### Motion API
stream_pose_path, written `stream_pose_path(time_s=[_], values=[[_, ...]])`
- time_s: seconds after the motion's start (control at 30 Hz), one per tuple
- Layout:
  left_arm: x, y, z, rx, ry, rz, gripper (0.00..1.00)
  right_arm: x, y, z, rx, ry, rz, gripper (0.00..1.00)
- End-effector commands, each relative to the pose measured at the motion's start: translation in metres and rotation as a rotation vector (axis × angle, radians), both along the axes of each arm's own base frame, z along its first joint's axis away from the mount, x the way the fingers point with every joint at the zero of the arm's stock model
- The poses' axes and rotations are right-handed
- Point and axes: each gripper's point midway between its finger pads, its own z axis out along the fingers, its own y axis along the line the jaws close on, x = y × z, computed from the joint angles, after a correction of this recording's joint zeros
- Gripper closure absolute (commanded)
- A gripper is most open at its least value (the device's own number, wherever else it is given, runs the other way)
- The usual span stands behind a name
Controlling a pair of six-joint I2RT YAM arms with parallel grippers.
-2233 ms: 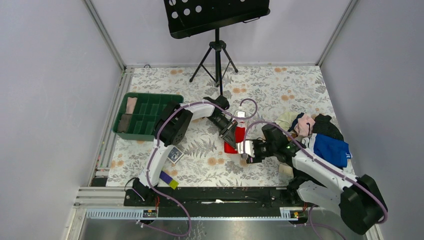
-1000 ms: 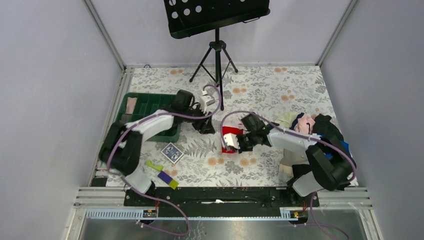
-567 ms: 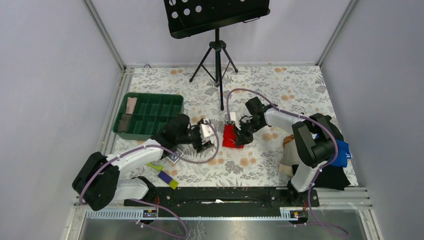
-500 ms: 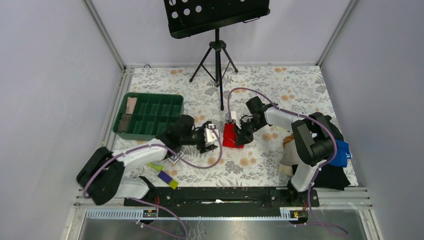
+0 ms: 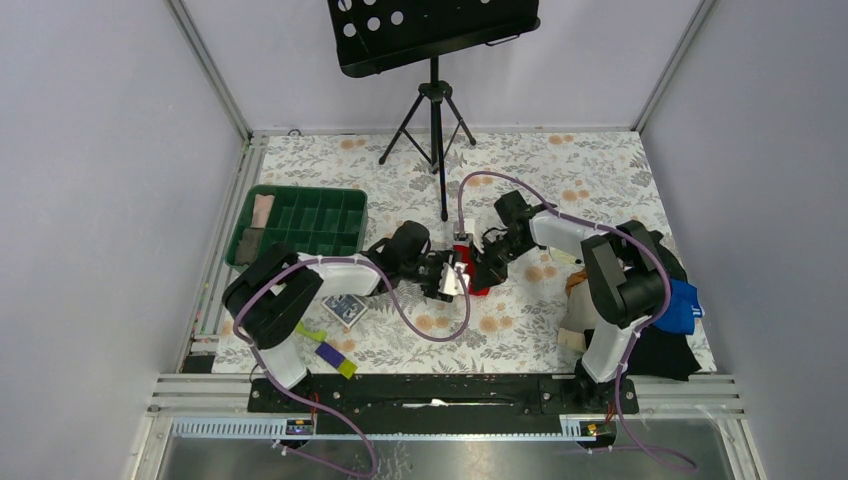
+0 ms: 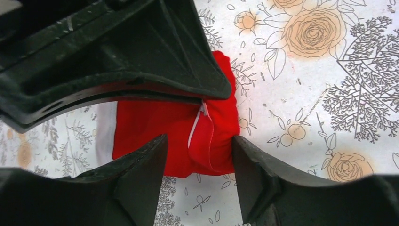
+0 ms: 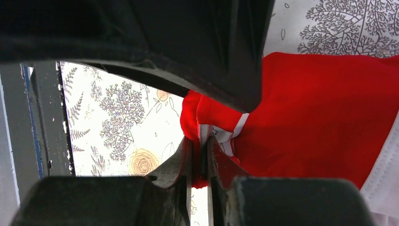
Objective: Roll the underwear
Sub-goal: Roll the underwear to the center of the board.
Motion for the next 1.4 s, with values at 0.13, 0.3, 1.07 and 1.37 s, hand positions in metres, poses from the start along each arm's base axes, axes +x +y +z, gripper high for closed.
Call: stream_pose_path(time_s=[0.13,0.3,1.07,1.37], values=[[-0.015,-0.021,0.013,-0.040,0.016,-0.156,0.50,0.005,-0.016,-0.023,-0.113,0.036,-0.050,0.89],[-0.020,-0.027,0.006,-0.030,0.049,-0.187,0.58,0.008,-0.016,-0.025,-0.122,0.044,-0.062,0.88],[-0.026,-0.001,0.004,0.180,0.323,-0.136,1.00,0.062,-0.015,0.047,-0.031,0.214,-0.312,0.43],[-0.042,0.005,0.008,0.232,0.453,-0.148,1.00,0.060,-0.041,0.013,-0.193,0.165,-0.440,0.64]])
